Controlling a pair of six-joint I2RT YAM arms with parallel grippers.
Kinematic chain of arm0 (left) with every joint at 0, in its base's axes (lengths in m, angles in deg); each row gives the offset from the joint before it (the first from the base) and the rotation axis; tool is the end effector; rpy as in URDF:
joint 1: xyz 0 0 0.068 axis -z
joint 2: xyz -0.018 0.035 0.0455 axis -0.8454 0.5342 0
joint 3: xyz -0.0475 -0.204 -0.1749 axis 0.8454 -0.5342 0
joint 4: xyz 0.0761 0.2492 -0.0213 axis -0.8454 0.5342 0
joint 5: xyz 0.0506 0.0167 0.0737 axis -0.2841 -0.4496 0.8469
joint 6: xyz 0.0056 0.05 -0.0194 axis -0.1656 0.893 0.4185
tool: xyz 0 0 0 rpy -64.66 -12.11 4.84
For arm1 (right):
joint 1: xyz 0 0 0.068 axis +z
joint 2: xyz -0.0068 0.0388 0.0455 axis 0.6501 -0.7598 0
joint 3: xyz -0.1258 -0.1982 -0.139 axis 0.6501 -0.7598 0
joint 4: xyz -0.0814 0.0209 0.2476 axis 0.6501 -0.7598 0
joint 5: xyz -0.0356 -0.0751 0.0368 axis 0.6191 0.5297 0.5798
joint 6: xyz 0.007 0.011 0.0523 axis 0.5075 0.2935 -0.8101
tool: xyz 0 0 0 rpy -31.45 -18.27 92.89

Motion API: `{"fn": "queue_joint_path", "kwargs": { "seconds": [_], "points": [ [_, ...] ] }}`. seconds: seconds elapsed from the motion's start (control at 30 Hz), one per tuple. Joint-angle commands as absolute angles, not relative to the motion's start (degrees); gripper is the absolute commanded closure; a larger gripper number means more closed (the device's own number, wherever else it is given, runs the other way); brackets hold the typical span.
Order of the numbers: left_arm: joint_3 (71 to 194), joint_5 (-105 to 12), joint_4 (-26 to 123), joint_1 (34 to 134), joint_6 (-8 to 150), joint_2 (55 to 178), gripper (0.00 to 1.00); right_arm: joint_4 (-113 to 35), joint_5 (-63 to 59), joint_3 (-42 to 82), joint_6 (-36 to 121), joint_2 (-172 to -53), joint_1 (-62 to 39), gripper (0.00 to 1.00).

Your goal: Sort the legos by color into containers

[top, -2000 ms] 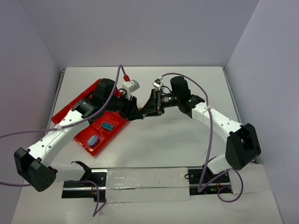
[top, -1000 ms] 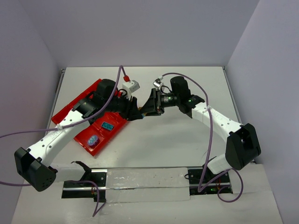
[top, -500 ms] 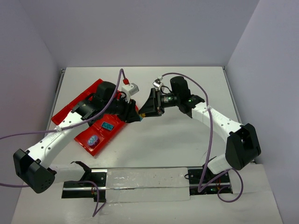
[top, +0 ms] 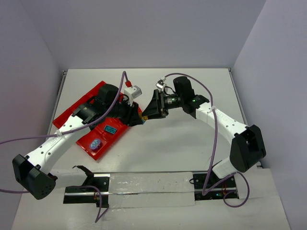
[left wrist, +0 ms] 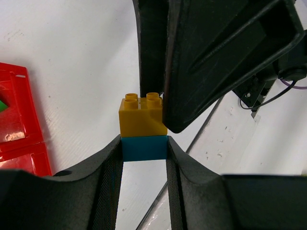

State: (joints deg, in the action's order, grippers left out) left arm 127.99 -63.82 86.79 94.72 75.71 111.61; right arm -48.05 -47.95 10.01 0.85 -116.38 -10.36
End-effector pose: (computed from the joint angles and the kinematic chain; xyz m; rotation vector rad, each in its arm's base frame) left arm 0.1989 -0.1692 0.3466 0.8531 2.1562 -0.9025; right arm 0.2702 0.1905 0.3069 -0.3171 2.3440 1.7399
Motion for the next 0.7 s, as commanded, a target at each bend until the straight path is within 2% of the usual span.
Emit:
{"fn": "queue_joint_path", "kwargs": {
  "seconds": [0.0, 0.2, 0.57, 0.67],
  "points": [
    [128.71, -63.74, 86.58, 94.45, 76.75, 110.38, 1.0, -48.63, -48.29, 13.82, 1.81, -117.71, -9.65, 0.39],
    [128.55, -63.78, 86.51, 94.45, 76.89, 110.3, 1.0, -47.92, -48.35, 14.83, 1.22, -118.89, -9.17, 0.49],
    [128.47, -63.33, 86.16, 94.45, 76.81, 110.74, 1.0, -47.32, -49.14, 14.21, 0.97, -119.93, -8.47, 0.46],
    [128.59, -63.53, 86.19, 94.45, 76.81, 110.94, 1.0, -46.84, -49.14, 13.94, 0.73, -120.11, -8.38, 0.49]
  ]
}}
